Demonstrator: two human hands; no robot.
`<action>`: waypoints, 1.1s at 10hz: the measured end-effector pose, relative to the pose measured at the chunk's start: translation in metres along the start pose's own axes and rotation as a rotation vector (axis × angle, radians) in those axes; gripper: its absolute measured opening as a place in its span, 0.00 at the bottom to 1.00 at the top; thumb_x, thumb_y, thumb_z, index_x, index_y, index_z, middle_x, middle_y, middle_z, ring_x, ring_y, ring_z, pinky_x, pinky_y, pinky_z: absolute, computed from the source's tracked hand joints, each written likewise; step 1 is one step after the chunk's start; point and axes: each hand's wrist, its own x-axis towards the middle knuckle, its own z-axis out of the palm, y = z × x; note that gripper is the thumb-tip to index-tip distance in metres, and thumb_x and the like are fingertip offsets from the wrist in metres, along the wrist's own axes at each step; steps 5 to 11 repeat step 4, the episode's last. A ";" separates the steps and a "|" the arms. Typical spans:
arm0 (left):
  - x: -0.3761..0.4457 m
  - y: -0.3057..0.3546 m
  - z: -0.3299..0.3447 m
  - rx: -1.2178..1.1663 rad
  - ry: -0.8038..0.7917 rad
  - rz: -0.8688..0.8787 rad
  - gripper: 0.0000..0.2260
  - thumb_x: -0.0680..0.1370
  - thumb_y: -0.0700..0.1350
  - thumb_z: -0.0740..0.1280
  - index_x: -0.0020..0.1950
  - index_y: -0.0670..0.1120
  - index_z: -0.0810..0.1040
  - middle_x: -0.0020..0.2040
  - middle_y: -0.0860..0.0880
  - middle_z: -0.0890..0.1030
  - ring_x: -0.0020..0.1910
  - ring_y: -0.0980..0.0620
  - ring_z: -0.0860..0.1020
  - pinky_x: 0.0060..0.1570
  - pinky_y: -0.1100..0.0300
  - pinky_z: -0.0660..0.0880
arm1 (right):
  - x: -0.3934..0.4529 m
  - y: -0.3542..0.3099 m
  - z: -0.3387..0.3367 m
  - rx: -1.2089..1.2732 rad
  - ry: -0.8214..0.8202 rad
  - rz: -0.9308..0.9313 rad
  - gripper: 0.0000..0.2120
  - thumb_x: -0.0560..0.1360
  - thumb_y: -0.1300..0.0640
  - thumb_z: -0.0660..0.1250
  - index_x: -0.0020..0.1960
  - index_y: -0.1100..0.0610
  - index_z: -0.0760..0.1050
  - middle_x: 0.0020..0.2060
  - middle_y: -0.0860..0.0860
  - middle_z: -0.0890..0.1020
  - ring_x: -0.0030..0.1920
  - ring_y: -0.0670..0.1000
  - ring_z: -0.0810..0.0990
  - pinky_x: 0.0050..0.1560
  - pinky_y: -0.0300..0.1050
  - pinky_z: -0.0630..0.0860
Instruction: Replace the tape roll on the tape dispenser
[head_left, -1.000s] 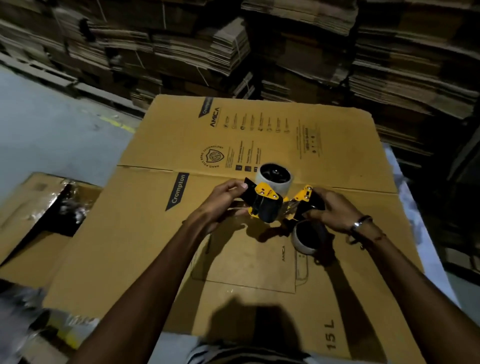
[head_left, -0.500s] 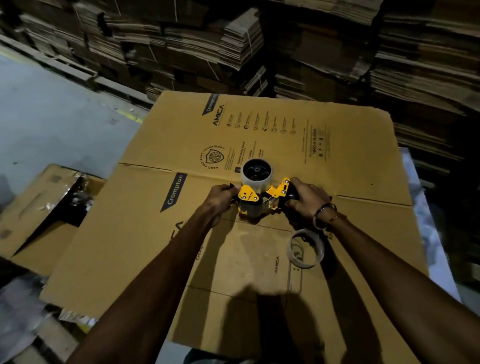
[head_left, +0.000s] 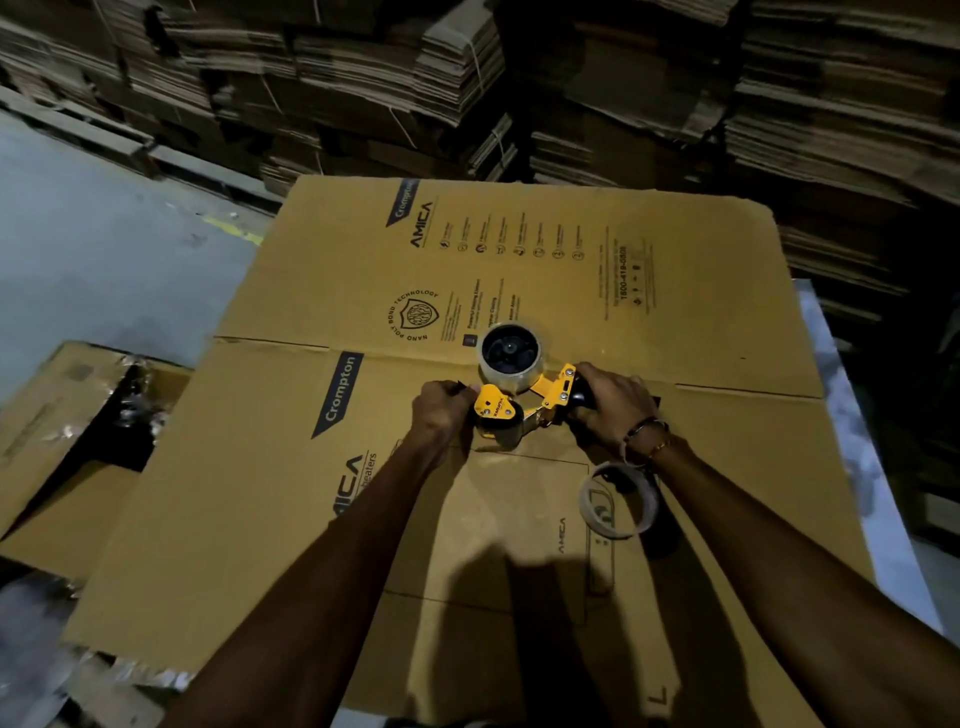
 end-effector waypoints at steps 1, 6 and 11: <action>0.000 0.002 -0.002 0.075 -0.003 0.034 0.15 0.79 0.50 0.69 0.51 0.38 0.84 0.47 0.40 0.84 0.44 0.48 0.76 0.45 0.55 0.73 | -0.002 -0.003 -0.001 -0.013 0.003 0.012 0.26 0.74 0.55 0.70 0.70 0.52 0.69 0.62 0.53 0.80 0.61 0.60 0.78 0.59 0.52 0.68; -0.002 0.020 -0.015 0.284 -0.014 0.203 0.25 0.80 0.49 0.67 0.73 0.37 0.69 0.69 0.37 0.75 0.68 0.39 0.73 0.65 0.46 0.72 | 0.000 -0.025 -0.018 0.149 0.022 0.080 0.32 0.75 0.55 0.67 0.77 0.53 0.61 0.73 0.52 0.69 0.71 0.59 0.68 0.69 0.54 0.65; -0.002 0.020 -0.015 0.284 -0.014 0.203 0.25 0.80 0.49 0.67 0.73 0.37 0.69 0.69 0.37 0.75 0.68 0.39 0.73 0.65 0.46 0.72 | 0.000 -0.025 -0.018 0.149 0.022 0.080 0.32 0.75 0.55 0.67 0.77 0.53 0.61 0.73 0.52 0.69 0.71 0.59 0.68 0.69 0.54 0.65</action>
